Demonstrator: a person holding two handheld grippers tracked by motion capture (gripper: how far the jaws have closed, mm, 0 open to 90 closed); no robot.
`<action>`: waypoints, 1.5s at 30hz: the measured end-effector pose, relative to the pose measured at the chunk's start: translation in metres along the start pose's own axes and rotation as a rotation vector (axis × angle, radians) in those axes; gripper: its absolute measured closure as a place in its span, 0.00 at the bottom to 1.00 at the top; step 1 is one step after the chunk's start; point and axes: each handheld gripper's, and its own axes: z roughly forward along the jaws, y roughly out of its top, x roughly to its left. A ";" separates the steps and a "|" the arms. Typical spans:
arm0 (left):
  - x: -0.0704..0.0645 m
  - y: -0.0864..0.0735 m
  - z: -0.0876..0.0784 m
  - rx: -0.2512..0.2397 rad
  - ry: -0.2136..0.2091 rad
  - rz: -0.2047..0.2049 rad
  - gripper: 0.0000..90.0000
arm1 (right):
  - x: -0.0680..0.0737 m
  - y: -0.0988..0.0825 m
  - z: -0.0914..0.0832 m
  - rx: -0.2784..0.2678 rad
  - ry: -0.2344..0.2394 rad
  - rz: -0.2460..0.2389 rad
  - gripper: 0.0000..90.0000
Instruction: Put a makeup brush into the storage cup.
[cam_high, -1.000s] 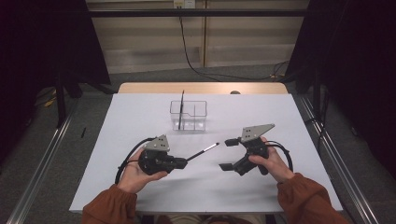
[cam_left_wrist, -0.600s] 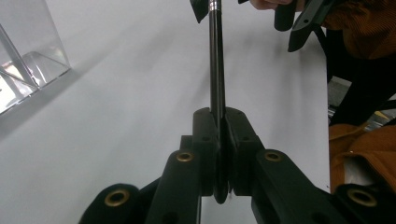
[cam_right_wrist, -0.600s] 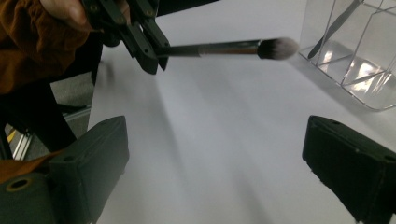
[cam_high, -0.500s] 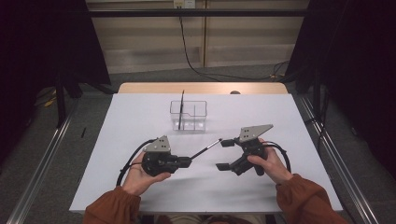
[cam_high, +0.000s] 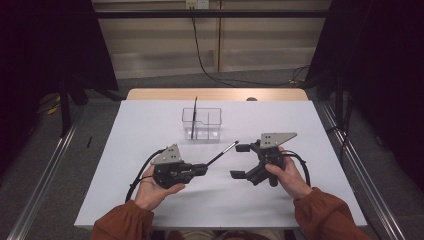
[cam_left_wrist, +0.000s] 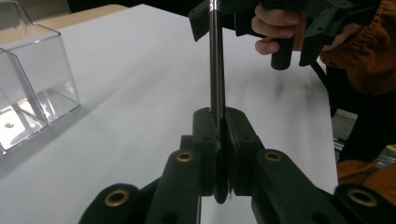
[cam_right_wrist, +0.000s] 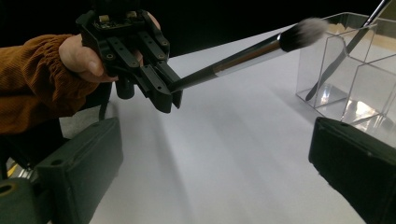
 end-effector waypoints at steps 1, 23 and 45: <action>-0.001 0.000 0.001 -0.006 -0.001 0.002 0.93 | 0.000 0.001 0.000 -0.004 -0.004 0.005 0.03; -0.003 -0.001 0.016 -0.026 -0.024 0.027 0.93 | -0.002 0.009 -0.003 -0.048 0.031 0.057 0.47; -0.007 -0.007 0.029 0.025 -0.037 0.064 0.93 | -0.005 0.008 -0.002 -0.082 0.086 0.115 0.86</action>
